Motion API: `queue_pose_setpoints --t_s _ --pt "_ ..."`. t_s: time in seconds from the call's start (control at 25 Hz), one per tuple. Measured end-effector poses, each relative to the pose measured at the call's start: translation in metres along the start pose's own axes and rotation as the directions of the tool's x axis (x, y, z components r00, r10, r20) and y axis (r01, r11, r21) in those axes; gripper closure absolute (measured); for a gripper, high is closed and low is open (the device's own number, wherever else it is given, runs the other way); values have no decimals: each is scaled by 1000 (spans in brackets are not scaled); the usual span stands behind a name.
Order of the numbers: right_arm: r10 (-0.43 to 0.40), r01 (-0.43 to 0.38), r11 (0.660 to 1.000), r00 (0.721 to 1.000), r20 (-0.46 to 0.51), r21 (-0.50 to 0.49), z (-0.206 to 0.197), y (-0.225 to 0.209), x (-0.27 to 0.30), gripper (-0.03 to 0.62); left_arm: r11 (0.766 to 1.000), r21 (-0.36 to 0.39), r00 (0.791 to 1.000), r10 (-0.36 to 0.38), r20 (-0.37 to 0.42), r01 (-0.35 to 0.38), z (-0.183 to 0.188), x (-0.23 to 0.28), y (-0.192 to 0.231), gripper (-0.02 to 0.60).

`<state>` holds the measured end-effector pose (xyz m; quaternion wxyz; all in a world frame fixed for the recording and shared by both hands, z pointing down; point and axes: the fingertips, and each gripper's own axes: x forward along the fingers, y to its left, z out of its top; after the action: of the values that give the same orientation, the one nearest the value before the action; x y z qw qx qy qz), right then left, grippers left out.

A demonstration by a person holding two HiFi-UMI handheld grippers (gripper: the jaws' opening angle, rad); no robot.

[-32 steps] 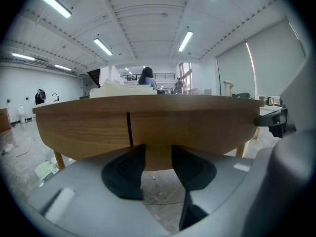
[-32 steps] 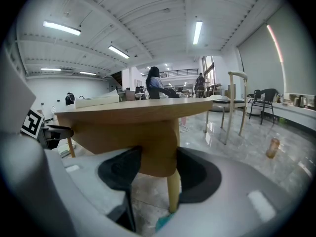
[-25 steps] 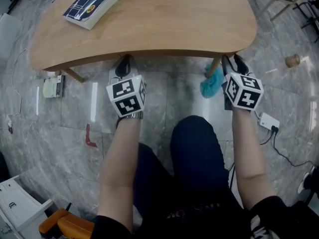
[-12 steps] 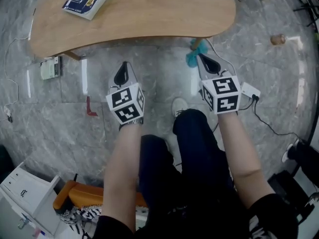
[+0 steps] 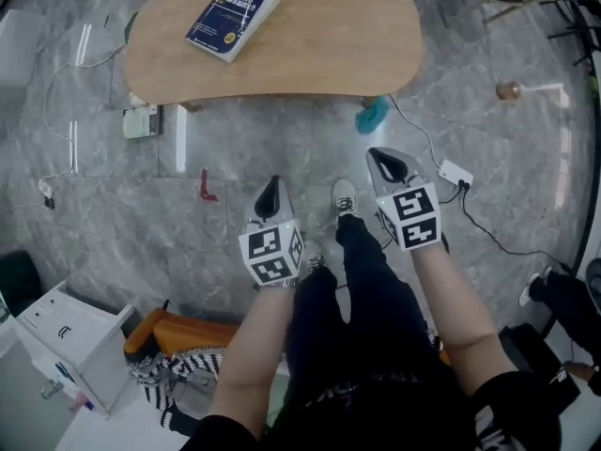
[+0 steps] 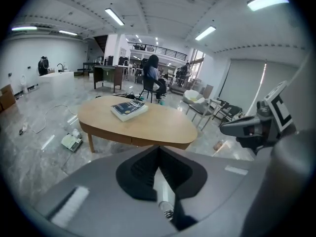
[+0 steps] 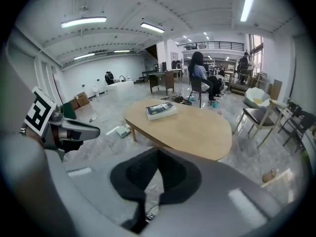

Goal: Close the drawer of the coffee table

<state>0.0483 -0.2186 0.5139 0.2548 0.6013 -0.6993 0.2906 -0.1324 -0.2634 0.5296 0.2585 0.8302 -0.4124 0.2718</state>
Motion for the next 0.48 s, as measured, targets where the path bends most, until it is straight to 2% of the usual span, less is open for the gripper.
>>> queue_pose_setpoints --t_s 0.12,0.24,0.32,0.48 --pt "34 -35 999 999 21 34 21 27 -44 592 996 58 998 -64 -23 65 16 -54 -20 575" --pt "49 -51 998 997 67 26 51 51 -83 592 984 138 994 -108 -13 109 40 -100 -31 575" --pt "57 -59 998 993 100 15 70 72 -107 592 979 154 991 -134 10 131 56 -132 -34 577" --pt "91 -87 996 983 159 -32 89 133 -170 592 970 174 983 -181 42 171 64 -204 -46 577"
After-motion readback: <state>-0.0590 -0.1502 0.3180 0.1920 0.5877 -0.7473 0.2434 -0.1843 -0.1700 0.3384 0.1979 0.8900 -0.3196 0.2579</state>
